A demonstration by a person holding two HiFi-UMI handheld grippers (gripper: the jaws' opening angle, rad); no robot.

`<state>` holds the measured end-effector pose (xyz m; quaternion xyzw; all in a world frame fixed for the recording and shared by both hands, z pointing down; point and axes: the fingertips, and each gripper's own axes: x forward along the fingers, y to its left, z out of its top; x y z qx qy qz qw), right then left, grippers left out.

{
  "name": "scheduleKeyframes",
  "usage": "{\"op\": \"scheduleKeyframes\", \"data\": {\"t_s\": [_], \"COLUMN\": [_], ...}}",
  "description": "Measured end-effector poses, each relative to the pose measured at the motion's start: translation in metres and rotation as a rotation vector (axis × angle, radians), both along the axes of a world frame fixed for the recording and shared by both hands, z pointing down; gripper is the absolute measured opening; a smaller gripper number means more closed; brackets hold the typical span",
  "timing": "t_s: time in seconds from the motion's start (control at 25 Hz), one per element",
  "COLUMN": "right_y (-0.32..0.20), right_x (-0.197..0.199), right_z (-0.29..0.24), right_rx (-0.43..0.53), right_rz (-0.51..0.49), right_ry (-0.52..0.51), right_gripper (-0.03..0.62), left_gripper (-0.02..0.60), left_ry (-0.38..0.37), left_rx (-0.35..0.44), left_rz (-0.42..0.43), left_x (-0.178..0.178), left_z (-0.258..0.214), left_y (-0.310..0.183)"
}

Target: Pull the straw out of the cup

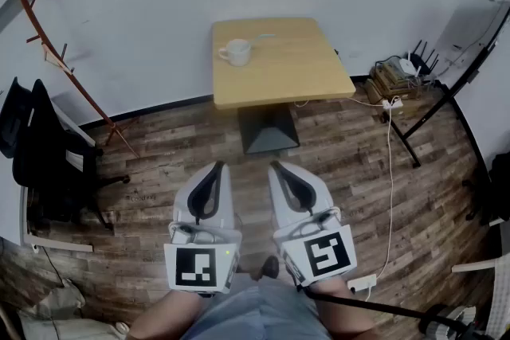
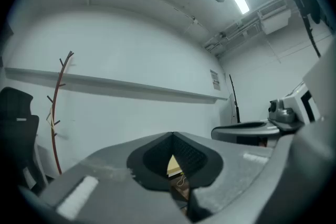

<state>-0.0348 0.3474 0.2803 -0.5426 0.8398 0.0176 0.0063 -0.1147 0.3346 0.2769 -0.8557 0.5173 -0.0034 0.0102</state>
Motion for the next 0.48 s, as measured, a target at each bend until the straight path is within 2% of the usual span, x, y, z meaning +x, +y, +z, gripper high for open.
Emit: {"op": "scheduleKeyframes", "data": {"t_s": [0.48], "right_y": [0.010], "right_x": [0.029], "right_z": [0.009], "right_rx": [0.004], "right_rz": [-0.043], "right_ry": [-0.047], "right_gripper": [0.008], "left_gripper": [0.018], "left_ry": [-0.013], "left_rx": [-0.027], "left_rz": [-0.012], "left_x": [0.032], "left_z": [0.012], "left_y": [0.013]}}
